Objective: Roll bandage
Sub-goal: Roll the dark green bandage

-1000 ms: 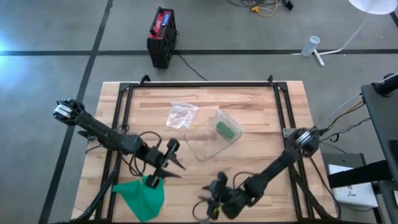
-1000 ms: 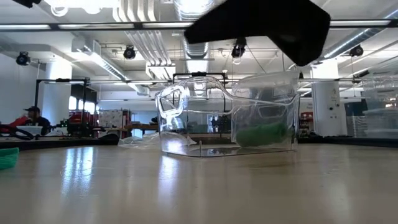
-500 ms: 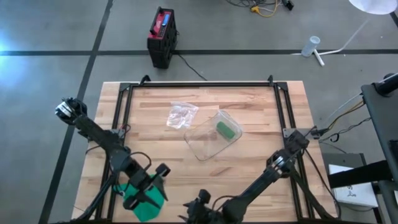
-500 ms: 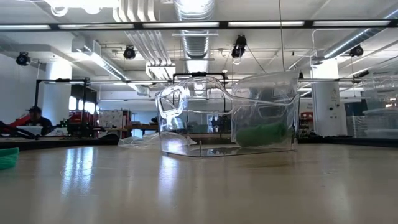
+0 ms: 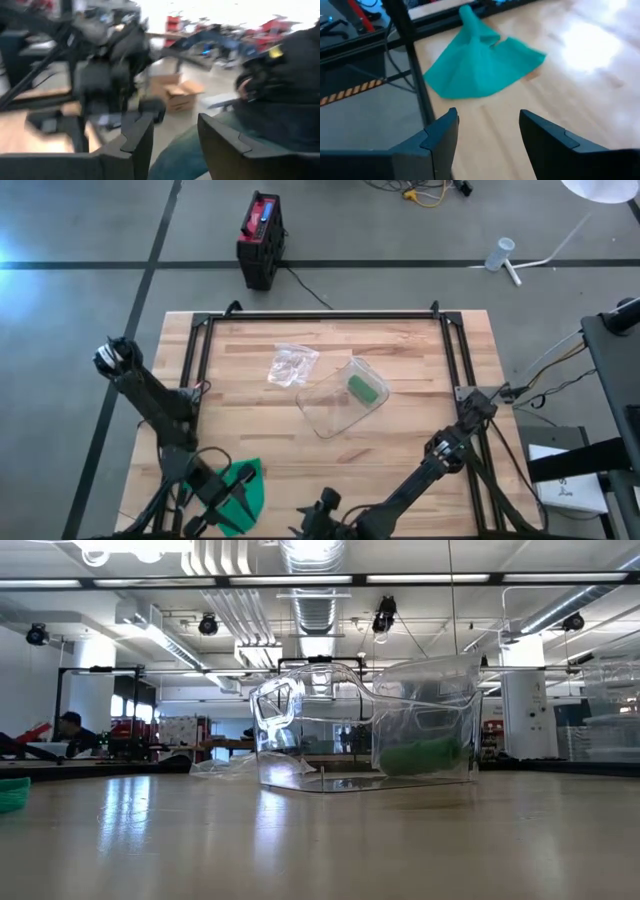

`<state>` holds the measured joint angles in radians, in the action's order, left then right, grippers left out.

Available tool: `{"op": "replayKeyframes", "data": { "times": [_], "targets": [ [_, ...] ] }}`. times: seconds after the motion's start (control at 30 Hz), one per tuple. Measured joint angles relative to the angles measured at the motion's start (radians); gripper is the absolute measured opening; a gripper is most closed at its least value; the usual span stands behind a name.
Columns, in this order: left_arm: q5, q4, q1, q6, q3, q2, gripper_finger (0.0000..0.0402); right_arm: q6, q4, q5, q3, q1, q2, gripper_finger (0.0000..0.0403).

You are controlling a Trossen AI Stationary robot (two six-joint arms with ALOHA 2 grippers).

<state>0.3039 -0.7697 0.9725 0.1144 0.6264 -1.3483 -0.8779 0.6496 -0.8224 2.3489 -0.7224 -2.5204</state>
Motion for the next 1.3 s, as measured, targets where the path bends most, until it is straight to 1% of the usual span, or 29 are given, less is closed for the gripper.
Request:
{"op": "replayKeyframes", "data": {
  "times": [0.07,0.17,0.23,0.33,0.37,0.43,0.53,0.6,0.67,0.73,0.83,0.9,1.0,1.1,1.17,1.3],
  "targets": [
    [0.097,0.035,0.032,0.029,0.000,-0.011,0.0150,0.018,0.043,-0.024,0.000,-0.003,0.019,0.0204],
    [0.215,0.146,0.056,0.167,-0.001,-0.018,0.0162,0.054,0.101,-0.033,0.001,-0.002,0.033,0.0204],
    [0.234,0.248,0.056,0.331,-0.001,-0.016,0.0170,0.076,0.141,-0.037,0.000,-0.002,0.033,0.0204],
    [0.228,0.424,0.056,0.615,-0.001,-0.012,0.0181,0.081,0.198,-0.044,0.000,0.000,0.033,0.0204],
    [0.209,0.484,0.056,0.705,-0.001,-0.012,0.0183,0.076,0.217,-0.046,0.000,0.000,0.033,0.0204],
    [0.132,0.605,0.056,0.874,0.000,-0.012,0.0187,0.067,0.242,-0.047,-0.002,0.000,0.033,0.0204],
    [-0.037,0.810,0.051,1.088,0.037,-0.010,0.0188,0.068,0.256,-0.063,-0.006,-0.001,0.032,0.0204],
    [-0.137,0.928,0.047,1.180,0.082,-0.009,0.0186,0.068,0.277,-0.073,-0.005,-0.004,0.032,0.0204],
    [-0.207,1.040,0.047,1.233,0.135,-0.008,0.0182,0.068,0.303,-0.072,-0.006,-0.006,0.032,0.0204],
    [-0.242,1.124,0.047,1.259,0.195,-0.008,0.0177,0.069,0.329,-0.072,-0.006,-0.009,0.032,0.0204],
    [-0.242,1.249,0.047,1.259,0.295,-0.008,0.0172,0.060,0.374,-0.072,-0.006,-0.014,0.032,0.0204],
    [-0.237,1.362,0.048,1.262,0.354,-0.008,0.0170,0.035,0.396,-0.071,-0.006,-0.019,0.031,0.0204],
    [-0.215,1.519,0.056,1.274,0.416,-0.008,0.0169,0.005,0.404,-0.071,-0.006,-0.035,0.031,0.0204],
    [-0.213,1.608,0.066,1.279,0.426,-0.008,0.0169,-0.013,0.411,-0.069,-0.006,-0.060,0.031,0.0204],
    [-0.215,1.609,0.077,1.273,0.414,-0.008,0.0168,-0.031,0.429,-0.069,-0.006,-0.078,0.031,0.0204],
    [-0.250,1.611,0.081,1.258,0.361,-0.008,0.0168,-0.094,0.500,-0.071,-0.006,-0.107,0.031,0.0204]
  ]
}}
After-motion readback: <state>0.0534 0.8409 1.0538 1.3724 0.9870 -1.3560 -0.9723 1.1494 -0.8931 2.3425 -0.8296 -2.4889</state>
